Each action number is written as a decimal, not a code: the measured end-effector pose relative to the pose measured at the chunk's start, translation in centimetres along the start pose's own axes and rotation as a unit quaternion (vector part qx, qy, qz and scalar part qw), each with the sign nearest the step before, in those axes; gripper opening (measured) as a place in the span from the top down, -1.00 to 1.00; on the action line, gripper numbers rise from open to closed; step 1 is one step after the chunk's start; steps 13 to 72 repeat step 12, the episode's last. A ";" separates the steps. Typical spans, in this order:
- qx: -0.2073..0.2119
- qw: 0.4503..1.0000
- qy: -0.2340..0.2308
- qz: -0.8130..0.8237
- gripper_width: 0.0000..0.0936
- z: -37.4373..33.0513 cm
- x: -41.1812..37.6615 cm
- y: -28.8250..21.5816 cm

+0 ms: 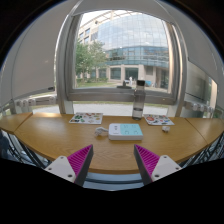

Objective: Unplug charger

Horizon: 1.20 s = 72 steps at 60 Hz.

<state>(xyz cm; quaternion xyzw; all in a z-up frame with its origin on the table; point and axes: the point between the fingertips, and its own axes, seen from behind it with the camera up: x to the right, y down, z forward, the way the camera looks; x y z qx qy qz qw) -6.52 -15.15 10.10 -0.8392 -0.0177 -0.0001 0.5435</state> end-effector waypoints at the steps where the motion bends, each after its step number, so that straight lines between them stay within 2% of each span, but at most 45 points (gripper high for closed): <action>1: 0.001 1.000 0.001 -0.001 -0.74 0.2 0.1 -0.1; 72: 0.009 1.000 0.007 -0.006 -0.74 0.0 0.2 -0.6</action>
